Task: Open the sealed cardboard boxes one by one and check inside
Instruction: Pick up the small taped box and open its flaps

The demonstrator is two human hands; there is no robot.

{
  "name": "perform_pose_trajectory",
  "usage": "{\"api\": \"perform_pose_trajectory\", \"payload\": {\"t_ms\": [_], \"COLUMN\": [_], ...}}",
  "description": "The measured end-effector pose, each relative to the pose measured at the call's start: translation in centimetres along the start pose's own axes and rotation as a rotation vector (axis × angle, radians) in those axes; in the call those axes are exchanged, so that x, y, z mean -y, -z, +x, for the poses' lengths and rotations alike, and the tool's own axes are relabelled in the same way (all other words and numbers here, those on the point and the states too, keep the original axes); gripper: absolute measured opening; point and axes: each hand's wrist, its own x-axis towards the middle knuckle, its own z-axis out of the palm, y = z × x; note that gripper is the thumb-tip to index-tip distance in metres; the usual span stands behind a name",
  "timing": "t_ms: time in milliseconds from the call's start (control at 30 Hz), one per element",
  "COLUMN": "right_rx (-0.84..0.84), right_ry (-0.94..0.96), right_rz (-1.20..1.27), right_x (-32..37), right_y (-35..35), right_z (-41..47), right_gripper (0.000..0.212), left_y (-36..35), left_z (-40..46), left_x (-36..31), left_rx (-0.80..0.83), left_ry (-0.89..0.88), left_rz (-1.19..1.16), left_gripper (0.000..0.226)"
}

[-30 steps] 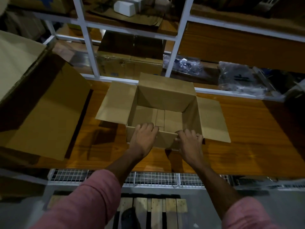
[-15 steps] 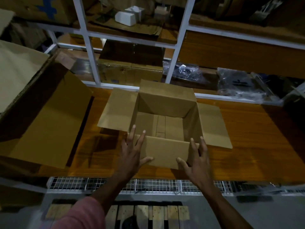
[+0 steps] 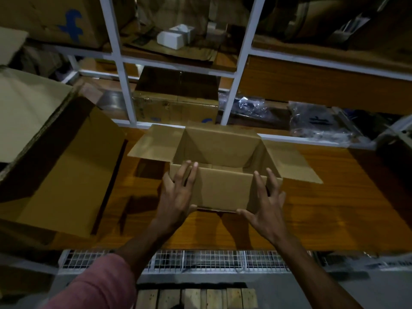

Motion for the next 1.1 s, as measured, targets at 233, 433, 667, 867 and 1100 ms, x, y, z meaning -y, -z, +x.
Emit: {"api": "perform_pose_trajectory", "payload": {"t_ms": [233,433,667,867,1100], "right_rx": [-0.173,-0.332,-0.418,-0.486,-0.479], "right_ry": [0.09,0.194,0.282,0.358,0.485], "right_rz": [-0.011,-0.046,-0.04,0.015,0.048], "right_x": [2.8,5.6,11.8,20.2,32.3], "right_y": [4.0,9.1,15.4,18.8,18.2], "right_z": [-1.6,-3.2,-4.0,-3.3,-1.4], "right_gripper": [0.14,0.137,0.13,0.131,0.129], "left_y": [5.5,12.1,21.6,31.4,40.0], "left_z": [-0.5,-2.8,-5.5,-8.4,-13.1], "left_x": [-1.9,-3.9,-4.3,-1.8,5.5], "left_rx": [-0.111,-0.297,-0.435,-0.537,-0.6], "left_ry": [-0.007,-0.095,-0.1,-0.095,0.011], "left_rz": [0.089,0.165,0.22,0.36,0.414], "left_gripper": [0.139,0.137,0.131,0.137,0.133]}}
